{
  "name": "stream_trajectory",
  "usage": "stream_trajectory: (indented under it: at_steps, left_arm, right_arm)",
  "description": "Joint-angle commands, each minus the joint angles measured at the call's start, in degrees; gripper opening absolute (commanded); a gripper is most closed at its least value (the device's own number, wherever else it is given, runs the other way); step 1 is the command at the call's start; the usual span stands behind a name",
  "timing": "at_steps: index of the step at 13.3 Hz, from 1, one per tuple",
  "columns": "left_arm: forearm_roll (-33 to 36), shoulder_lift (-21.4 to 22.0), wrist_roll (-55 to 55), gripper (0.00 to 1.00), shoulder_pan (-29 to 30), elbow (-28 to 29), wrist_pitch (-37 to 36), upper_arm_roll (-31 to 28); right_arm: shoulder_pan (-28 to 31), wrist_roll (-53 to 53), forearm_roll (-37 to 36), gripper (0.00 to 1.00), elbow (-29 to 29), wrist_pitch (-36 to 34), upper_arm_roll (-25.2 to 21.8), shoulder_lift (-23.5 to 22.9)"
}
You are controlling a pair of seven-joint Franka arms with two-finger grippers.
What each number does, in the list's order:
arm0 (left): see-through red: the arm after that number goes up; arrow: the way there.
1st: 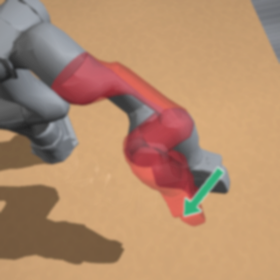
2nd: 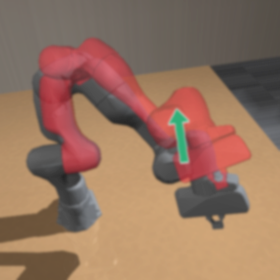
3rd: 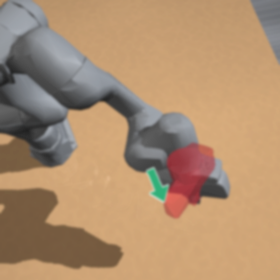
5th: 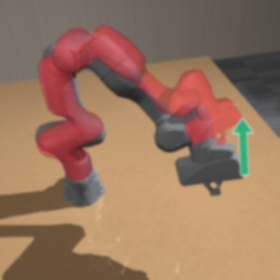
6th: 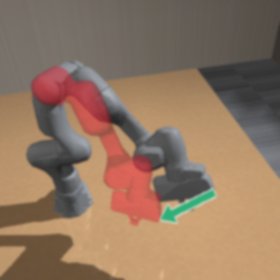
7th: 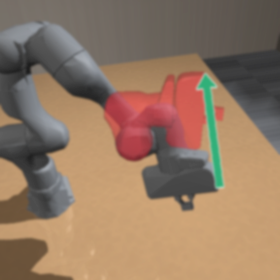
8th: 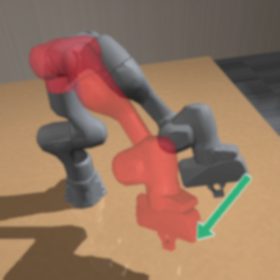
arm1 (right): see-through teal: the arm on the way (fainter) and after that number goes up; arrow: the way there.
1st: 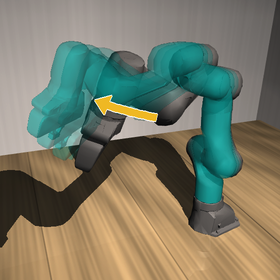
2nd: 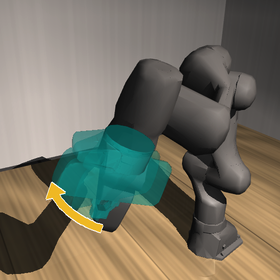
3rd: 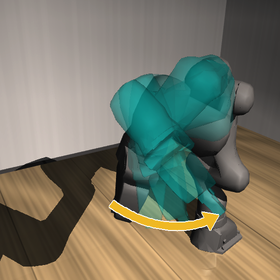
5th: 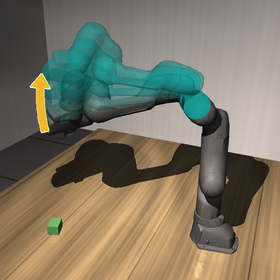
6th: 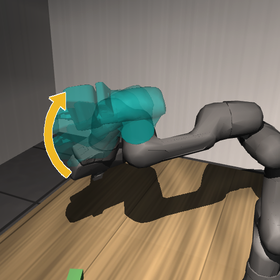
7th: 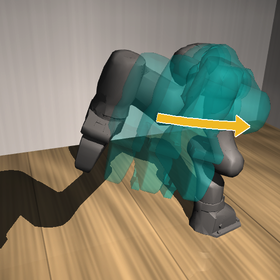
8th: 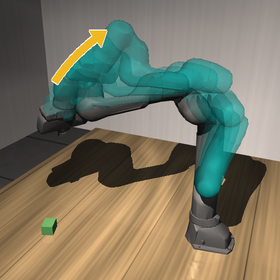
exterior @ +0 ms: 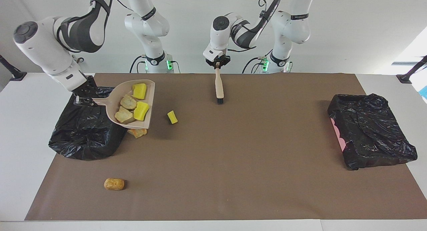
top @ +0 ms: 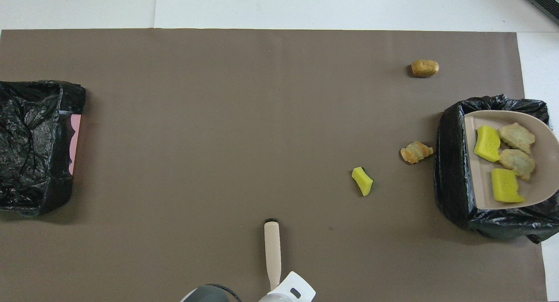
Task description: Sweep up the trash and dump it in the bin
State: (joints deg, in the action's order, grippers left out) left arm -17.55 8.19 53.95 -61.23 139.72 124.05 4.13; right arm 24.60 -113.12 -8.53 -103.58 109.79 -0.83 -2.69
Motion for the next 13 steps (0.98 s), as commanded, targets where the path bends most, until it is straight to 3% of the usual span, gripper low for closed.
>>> stream_trajectory:
  at_steps: [1,5,7,9,13]
  left_arm:
    - [-0.6,1.0,-1.7,1.00,0.0,0.5,-0.3,-1.1]
    - [1.4,-1.7,-9.5,1.00,8.4,-7.9,-4.4,-1.2]
    - [10.6,-5.1,-11.7,1.00,15.2,-15.9,-5.7,-1.2]
    - [15.2,-9.0,-13.9,1.00,20.9,-24.6,-7.6,-1.2]
    - [15.6,-8.2,-32.6,1.00,31.4,-35.9,-18.5,-1.4]
  right_arm:
    - [2.2,-5.9,-4.9,0.00,0.0,4.2,0.7,0.1]
    - [3.9,-7.7,-13.7,0.00,-0.7,9.0,0.7,-0.2]
    - [3.9,-6.4,-16.2,0.00,-0.8,10.4,0.6,-0.3]
    - [3.0,-2.0,-21.1,0.00,-1.3,10.0,0.7,0.3]
    - [0.2,7.7,-28.4,0.00,-3.4,7.6,1.5,2.4]
